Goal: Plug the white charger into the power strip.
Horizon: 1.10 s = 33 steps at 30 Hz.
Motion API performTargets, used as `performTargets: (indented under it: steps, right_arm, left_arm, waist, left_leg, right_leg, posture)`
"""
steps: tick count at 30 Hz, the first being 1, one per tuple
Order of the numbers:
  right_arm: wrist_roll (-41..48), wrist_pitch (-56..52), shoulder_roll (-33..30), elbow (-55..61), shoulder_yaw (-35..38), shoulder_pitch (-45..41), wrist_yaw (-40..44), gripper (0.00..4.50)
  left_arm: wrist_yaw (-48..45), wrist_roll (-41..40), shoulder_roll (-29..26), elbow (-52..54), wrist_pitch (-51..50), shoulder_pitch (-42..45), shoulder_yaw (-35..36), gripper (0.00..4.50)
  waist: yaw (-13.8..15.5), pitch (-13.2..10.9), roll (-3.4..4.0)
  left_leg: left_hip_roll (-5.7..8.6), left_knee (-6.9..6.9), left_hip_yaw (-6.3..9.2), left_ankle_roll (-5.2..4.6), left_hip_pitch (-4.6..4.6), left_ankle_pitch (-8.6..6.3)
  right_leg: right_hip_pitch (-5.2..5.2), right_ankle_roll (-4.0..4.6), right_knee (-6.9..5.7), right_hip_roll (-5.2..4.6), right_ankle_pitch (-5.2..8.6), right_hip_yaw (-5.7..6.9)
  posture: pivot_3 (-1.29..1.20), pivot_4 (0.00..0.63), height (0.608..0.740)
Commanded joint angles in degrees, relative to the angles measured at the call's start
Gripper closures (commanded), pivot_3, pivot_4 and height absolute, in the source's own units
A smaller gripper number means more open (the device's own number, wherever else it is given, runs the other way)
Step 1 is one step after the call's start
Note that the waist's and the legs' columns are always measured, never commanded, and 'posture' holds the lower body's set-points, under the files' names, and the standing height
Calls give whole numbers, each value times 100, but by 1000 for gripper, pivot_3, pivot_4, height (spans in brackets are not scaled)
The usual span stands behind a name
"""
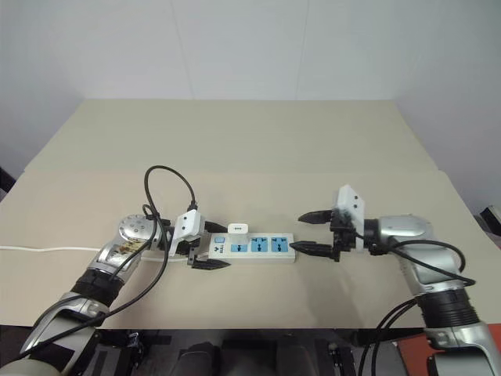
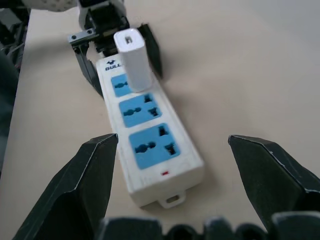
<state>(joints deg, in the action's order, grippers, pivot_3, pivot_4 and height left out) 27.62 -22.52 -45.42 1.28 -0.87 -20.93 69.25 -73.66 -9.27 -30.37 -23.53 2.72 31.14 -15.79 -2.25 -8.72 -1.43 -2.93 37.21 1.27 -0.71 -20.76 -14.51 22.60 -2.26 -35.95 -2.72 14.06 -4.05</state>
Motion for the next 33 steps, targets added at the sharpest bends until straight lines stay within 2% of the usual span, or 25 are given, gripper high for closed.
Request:
performTargets:
  steps: [1,3,10,14,17,21,24,27,33]
  right_arm:
    - [121,-37,-221,152,371,56,91,283]
    - [150,-48,-318,147,526,97,96,283]
    - [119,78,-665,77,1003,445,147,283]
    - [125,46,-857,329,1320,848,84,283]
    - [149,4,-902,506,1522,1109,-22,283]
    - [-13,22,-855,642,1690,1341,-389,283]
    - [-22,49,-867,707,1722,1484,-450,283]
    - [-95,85,-864,733,1721,1532,-547,283]
    - [-147,36,-855,757,1744,1547,-702,283]
  left_arm:
    - [-248,-442,-329,698,-332,8,438,22]
    - [-446,-679,-633,1137,-587,-91,636,22]
    - [-955,-1644,-1951,2559,-1709,-739,1556,22]
    - [-868,-1593,-2507,2551,-1740,-1076,2038,22]
    - [-502,-1500,-2516,2363,-1749,-1144,2250,22]
    - [-31,-1657,-2270,2566,-2006,-1332,2367,22]
    - [66,-1691,-2203,2864,-2064,-1588,2341,22]
    - [142,-1716,-2150,2977,-2147,-1659,2354,22]
    - [199,-1711,-2100,3033,-2191,-1674,2300,22]
  waist:
    - [1,0,0]
    - [-8,-1,1]
    - [-3,-13,14]
    - [31,-41,22]
    - [74,-45,28]
    - [105,-47,28]
    - [109,-48,26]
    - [122,-50,24]
    - [125,-50,23]
  left_leg:
    - [0,2,0,0,-24,0]
    - [0,4,0,0,-59,1]
    - [-1,-16,-1,0,-60,0]
    - [-1,-17,-3,0,-54,0]
    - [-1,-17,-3,1,-44,1]
    - [-1,-15,-4,4,-42,3]
    - [-1,-17,-7,4,-43,3]
    - [-2,-17,-6,4,-46,3]
    - [-1,-16,-7,4,-42,3]
  right_leg:
    - [23,1,0,0,-3,0]
    - [63,41,-5,0,-30,-2]
    - [65,42,11,-2,-26,0]
    - [64,35,8,-2,-21,1]
    - [58,6,6,-2,-3,1]
    - [56,0,2,-1,-1,0]
    - [58,3,4,-1,-2,-3]
    - [61,40,4,-1,-23,-2]
    - [58,37,3,-1,-21,-2]
  posture:
    - [0,150,740]
    - [0,150,740]
    - [0,150,740]
    - [0,150,740]
    - [0,150,740]
    - [0,150,740]
    - [0,150,740]
    - [0,150,740]
    - [0,150,740]
